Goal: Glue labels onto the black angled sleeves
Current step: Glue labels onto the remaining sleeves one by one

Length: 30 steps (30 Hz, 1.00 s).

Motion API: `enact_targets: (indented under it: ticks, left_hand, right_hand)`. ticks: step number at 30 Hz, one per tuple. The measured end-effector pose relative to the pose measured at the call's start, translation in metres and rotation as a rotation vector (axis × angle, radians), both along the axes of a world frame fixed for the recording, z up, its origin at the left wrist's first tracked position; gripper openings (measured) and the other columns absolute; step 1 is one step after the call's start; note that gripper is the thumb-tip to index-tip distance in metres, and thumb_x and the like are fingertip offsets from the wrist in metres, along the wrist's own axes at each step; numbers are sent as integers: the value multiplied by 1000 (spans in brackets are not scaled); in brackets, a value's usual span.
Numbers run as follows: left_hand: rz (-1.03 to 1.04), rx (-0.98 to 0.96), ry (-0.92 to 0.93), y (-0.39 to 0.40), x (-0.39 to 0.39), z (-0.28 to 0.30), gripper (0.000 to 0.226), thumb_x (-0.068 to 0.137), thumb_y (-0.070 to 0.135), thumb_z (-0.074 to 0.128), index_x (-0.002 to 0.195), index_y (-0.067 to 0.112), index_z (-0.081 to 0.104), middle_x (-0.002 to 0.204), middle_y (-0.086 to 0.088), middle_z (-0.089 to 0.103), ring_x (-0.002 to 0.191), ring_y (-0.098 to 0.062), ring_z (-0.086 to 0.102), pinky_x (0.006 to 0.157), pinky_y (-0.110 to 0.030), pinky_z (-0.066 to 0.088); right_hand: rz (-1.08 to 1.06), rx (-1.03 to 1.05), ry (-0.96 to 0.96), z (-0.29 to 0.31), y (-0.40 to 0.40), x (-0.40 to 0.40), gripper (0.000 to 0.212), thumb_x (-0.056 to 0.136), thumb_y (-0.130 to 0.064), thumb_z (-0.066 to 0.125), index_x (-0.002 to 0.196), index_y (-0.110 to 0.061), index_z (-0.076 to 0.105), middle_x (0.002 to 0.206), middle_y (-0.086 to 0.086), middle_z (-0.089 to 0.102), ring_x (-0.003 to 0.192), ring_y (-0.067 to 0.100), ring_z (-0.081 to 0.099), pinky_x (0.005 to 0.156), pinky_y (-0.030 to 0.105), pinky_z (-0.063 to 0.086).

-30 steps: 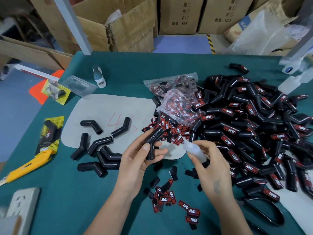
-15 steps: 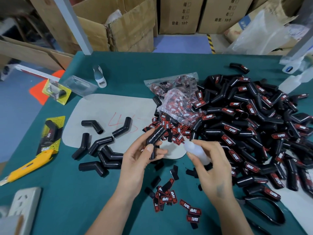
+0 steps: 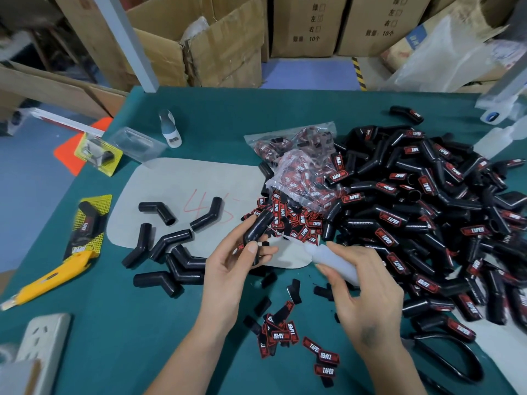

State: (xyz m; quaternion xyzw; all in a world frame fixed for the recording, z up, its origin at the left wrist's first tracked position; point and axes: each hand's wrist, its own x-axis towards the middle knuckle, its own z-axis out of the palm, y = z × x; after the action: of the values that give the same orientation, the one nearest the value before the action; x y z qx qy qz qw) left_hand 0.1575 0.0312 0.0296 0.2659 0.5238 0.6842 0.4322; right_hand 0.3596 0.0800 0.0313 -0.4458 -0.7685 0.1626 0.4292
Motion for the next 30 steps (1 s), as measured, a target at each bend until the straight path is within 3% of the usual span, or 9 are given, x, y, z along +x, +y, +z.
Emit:
enact_targets:
  ticks: [15,21,30]
  left_hand:
    - [-36,18,63,-1,2,0,43,100,14,61,131,40,72,116,-11,77,103,-32,77,91,-28,60]
    - [-44,32,58,-1,0,-2,40,96,30,67,135,37,70,119,-13,76,104,-34,76,92,-30,60]
    - [-54,31,67,-1,1,-2,40,96,31,66,136,38,69,118,-12,76,104,-33,77,91,-30,60]
  right_hand:
    - [-8,0,-13,0,1,2,28,98,-29,63,116,-10,74,107,-1,71,89,18,69,67,42,57]
    - [-2,50,-10,1,3,3,24,97,-23,66,113,-6,74,107,-3,71,90,21,70,68,43,58]
    - [14,70,-7,0,3,3,22,98,-22,66,113,-7,73,106,-2,70,89,20,69,68,42,57]
